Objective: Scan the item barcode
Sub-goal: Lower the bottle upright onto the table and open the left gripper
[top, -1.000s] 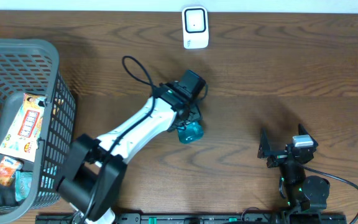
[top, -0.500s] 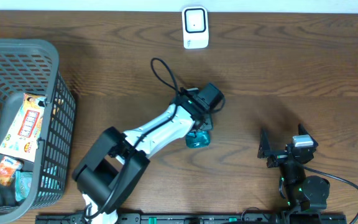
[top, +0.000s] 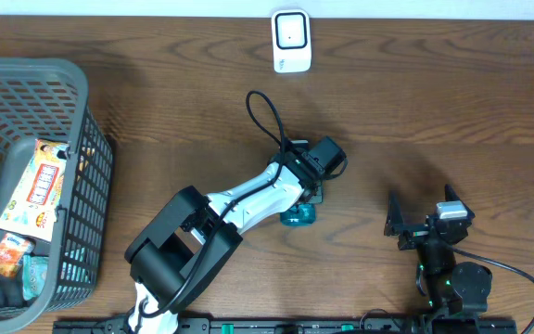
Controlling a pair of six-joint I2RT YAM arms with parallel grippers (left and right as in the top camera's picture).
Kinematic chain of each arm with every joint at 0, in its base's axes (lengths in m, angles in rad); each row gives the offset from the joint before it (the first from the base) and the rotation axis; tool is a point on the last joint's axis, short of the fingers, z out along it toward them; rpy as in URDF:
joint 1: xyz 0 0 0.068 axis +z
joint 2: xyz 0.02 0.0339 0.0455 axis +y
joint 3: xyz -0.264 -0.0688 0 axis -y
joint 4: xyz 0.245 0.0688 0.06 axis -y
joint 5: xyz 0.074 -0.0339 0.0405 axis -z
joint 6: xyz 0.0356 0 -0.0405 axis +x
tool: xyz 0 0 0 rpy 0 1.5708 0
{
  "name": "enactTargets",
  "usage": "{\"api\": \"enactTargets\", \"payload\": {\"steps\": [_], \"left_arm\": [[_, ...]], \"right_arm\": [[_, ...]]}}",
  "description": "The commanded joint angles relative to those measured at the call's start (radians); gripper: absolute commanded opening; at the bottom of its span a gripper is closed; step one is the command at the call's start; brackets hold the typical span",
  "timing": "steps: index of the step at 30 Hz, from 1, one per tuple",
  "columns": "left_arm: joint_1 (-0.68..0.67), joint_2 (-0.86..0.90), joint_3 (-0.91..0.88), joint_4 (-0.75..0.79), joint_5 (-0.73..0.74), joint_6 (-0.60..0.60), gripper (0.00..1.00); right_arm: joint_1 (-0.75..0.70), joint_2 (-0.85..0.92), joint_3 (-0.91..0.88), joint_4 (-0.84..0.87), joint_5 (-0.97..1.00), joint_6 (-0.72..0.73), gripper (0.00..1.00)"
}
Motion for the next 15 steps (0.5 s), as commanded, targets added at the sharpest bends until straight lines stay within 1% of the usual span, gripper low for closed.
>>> {"api": "enactTargets", "payload": {"steps": [1,3,15], "left_arm": [[0.003,0.034,0.011,-0.003,-0.038,0.015,0.44],[0.003,0.034,0.011,-0.006,-0.038,0.015,0.47],[0.003,0.034,0.006,-0.014,-0.056,0.020,0.47]], "right_arm": [[0.002,-0.006,-0.001,-0.004,0.004,0.014,0.99],[0.002,-0.006,-0.001,-0.004,0.004,0.014,0.99],[0.002,-0.006,-0.001,-0.004,0.004,0.014,0.99]]}}
